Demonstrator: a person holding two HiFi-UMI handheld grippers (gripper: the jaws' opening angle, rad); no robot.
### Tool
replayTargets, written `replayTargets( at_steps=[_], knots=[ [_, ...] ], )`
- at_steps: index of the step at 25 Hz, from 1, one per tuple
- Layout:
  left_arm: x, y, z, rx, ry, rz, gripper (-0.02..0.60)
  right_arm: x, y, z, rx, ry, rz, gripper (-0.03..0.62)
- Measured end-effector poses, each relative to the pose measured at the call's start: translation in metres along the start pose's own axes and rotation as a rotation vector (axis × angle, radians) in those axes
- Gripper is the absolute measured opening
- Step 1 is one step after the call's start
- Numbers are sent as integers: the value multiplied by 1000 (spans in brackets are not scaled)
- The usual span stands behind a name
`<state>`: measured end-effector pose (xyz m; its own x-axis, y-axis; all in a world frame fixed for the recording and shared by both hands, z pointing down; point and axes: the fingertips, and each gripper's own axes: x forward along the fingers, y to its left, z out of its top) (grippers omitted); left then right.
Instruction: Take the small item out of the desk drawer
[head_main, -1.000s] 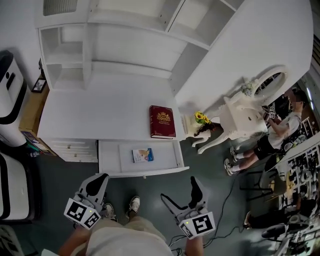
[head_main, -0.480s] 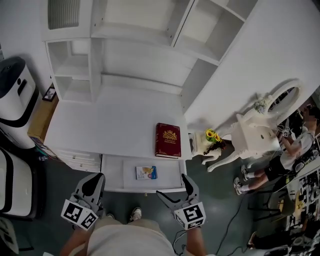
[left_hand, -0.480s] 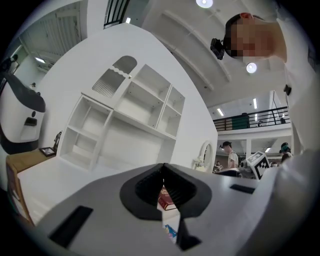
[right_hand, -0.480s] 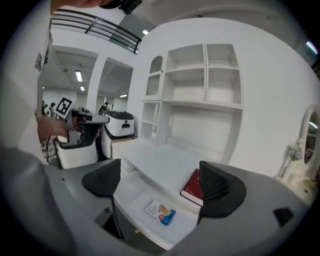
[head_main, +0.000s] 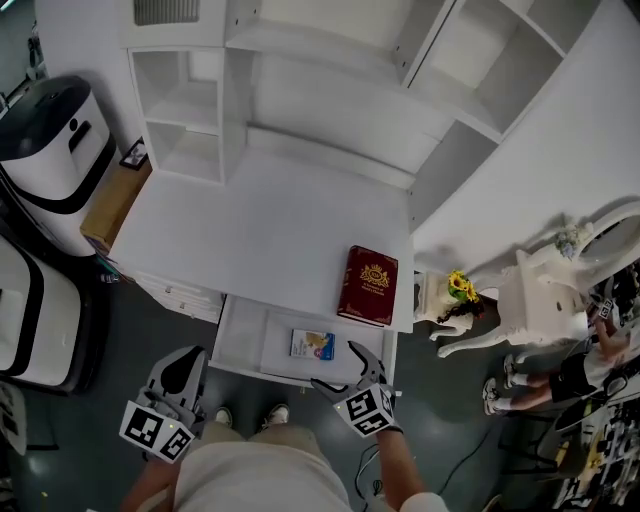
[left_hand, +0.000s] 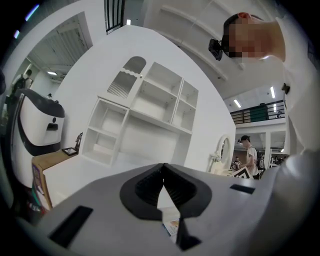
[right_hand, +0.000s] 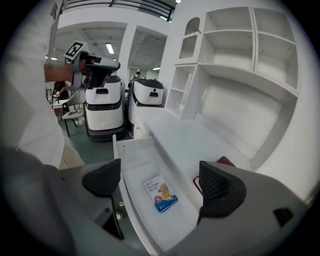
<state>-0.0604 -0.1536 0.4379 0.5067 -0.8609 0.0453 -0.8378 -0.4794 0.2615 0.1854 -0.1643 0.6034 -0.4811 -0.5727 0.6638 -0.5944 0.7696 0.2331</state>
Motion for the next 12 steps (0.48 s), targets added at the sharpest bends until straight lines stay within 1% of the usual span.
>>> replayTargets(
  at_steps=[8,12],
  knots=[
    [-11,14,-8,-1,25,116,15,59,2,-37,-146,96,138,499],
    [-21,17,-13,0,36,171,15,91,3,-66,-232,164,202,499]
  ],
)
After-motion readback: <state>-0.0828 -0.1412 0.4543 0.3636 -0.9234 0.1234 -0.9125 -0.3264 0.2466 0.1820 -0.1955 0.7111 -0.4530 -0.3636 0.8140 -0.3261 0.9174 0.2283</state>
